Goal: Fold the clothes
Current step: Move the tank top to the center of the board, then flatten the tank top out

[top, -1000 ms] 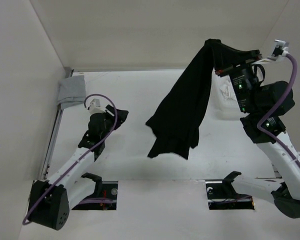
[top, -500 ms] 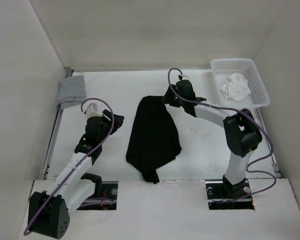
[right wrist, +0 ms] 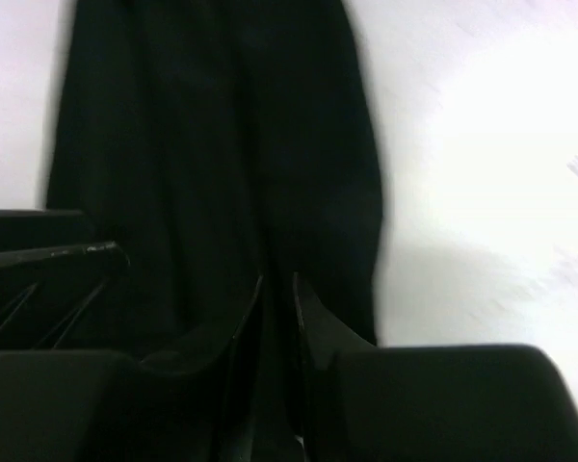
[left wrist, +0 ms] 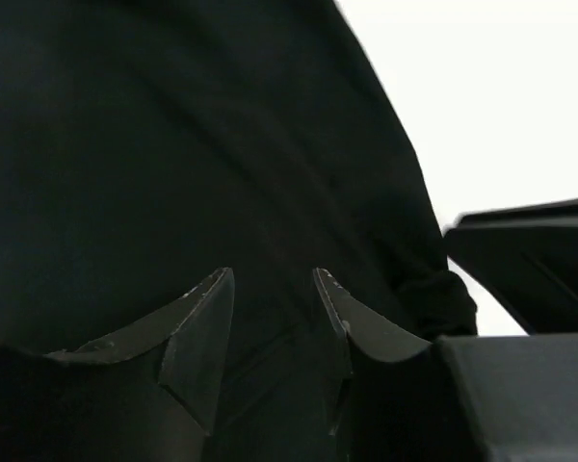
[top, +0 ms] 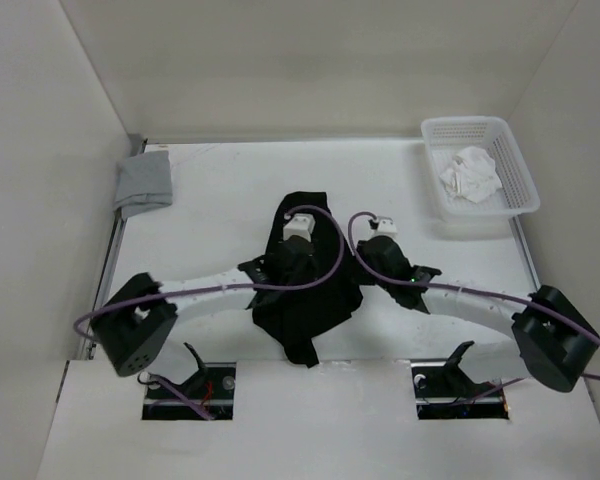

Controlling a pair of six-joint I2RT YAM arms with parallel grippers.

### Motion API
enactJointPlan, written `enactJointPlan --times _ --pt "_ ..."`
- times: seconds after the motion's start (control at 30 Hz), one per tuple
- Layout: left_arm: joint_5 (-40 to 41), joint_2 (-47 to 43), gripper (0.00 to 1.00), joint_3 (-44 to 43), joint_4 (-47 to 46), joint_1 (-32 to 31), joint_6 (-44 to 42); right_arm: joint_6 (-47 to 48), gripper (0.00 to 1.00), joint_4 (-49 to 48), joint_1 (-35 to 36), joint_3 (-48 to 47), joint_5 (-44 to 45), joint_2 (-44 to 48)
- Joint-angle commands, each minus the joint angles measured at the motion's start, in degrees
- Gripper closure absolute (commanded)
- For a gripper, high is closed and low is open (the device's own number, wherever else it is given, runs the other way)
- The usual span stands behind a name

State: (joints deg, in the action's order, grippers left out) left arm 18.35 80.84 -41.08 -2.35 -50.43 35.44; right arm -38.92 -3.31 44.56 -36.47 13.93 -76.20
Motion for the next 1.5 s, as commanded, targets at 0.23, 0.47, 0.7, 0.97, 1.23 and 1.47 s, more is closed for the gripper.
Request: enactJointPlan --times 0.23,0.47,0.7,0.97,1.23,1.47 --pt "9.6 16.3 0.63 -12.9 4.1 -5.9 -8.7 -9.5 0.73 0.7 -2.2 14.5 1.7 19.2" --pt "19.6 14.9 0.63 -14.7 13.9 -13.0 -5.7 -8.5 0.72 1.8 -4.5 16.6 0.9 23.6" --pt "20.0 14.5 0.72 -14.2 16.8 -13.7 -2.1 -8.5 0.71 1.6 -4.2 17.1 0.9 24.3" --pt "20.2 11.2 0.74 -12.0 16.4 -13.5 -1.4 -8.7 0.7 0.9 -3.6 16.8 0.9 22.6" --pt "13.5 10.9 0.79 -9.1 12.4 -12.7 -0.3 -9.0 0.63 1.1 -1.5 16.2 0.7 20.7" --pt "11.2 10.8 0.75 -8.7 10.0 -12.2 -0.2 -9.4 0.63 1.0 -0.2 16.5 0.7 20.1"
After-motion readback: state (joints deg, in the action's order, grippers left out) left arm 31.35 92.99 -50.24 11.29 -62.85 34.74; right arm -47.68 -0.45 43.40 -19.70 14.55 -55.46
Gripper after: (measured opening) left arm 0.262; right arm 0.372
